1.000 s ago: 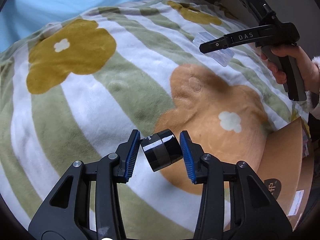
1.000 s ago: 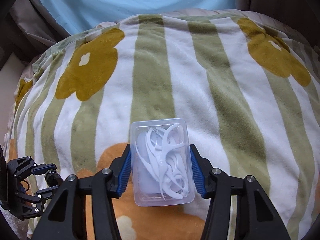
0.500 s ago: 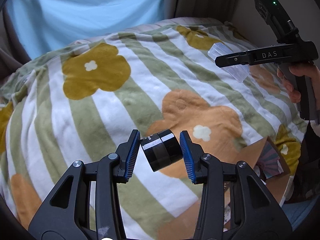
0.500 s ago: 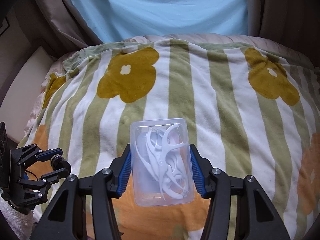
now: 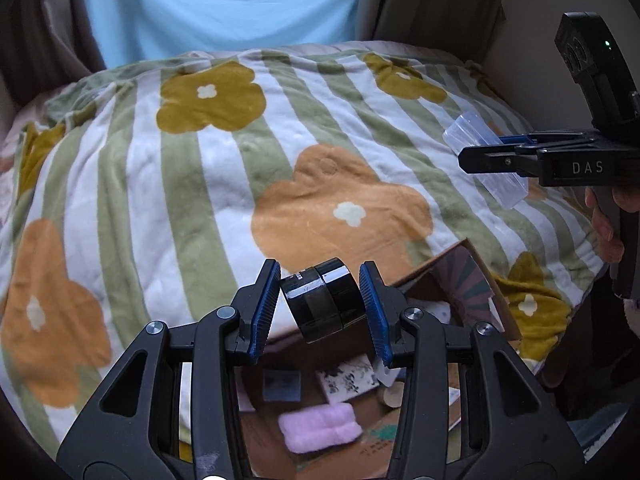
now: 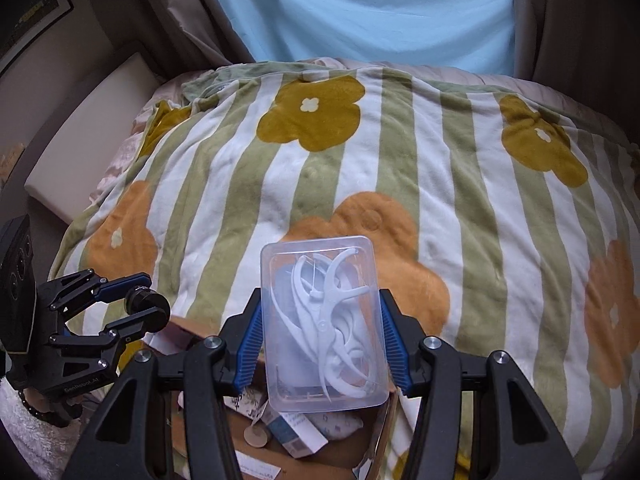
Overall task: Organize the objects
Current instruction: 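Carry the jar and earphone case over the box and open both tools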
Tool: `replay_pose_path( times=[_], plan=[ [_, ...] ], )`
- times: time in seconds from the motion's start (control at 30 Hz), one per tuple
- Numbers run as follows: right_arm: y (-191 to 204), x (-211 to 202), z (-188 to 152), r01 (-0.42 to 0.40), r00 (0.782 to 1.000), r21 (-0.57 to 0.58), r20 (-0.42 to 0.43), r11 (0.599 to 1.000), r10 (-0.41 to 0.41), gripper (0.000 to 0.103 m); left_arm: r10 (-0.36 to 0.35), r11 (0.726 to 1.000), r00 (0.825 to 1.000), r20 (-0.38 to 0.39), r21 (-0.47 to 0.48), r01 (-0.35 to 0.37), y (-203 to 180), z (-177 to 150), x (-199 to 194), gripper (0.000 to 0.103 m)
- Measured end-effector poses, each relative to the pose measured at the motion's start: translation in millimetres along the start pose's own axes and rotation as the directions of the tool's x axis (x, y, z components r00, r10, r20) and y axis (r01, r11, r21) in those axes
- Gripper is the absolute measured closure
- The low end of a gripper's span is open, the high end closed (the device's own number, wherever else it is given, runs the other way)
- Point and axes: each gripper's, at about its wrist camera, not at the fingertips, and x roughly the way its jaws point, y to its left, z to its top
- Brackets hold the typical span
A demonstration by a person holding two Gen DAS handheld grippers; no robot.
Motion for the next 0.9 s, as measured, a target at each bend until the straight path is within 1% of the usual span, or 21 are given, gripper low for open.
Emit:
replay_pose_path(
  times=[0.27,0.33,0.5,0.57,0.7,0.9],
  plan=[
    [11.8,-6.5,-52.7,-0.009,0.999,0.015,-0.041,1.000,0.010,0.053,0.054,0.995,0.998,-0.020,-0.085,-0.055,-13.6,-52.0,-7.7,0.065],
    [12.2,-4.3,-65.2,-0.013,0.999,0.034,-0.048,0.999,0.014,0.053,0.066,0.993,0.997,-0.029,-0.100,-0.069,-15.6,-64.0,-4.7,0.065],
    [9.8,8.0,-96.0,0.009,0.997,0.093,-0.073,0.996,-0.003,0.053,0.086,0.986,0.995,-0.060,-0.136,-0.093,-18.9,-92.6,10.9,0.065],
    [10.1,15.0,-106.6,0.019,0.996,0.094,-0.087,0.995,-0.011,0.053,0.092,0.983,0.993,-0.075,-0.151,-0.103,-19.5,-102.2,18.0,0.065],
    [12.8,27.2,-123.0,0.041,0.992,0.075,-0.121,0.996,-0.031,0.053,0.104,0.976,0.989,-0.107,-0.180,-0.122,-19.1,-117.0,28.3,0.065],
    [8.9,35.1,-126.7,0.055,0.988,0.099,-0.149,0.994,-0.040,0.053,0.113,0.974,0.985,-0.133,-0.181,-0.136,-16.3,-119.9,34.1,0.065]
  ],
)
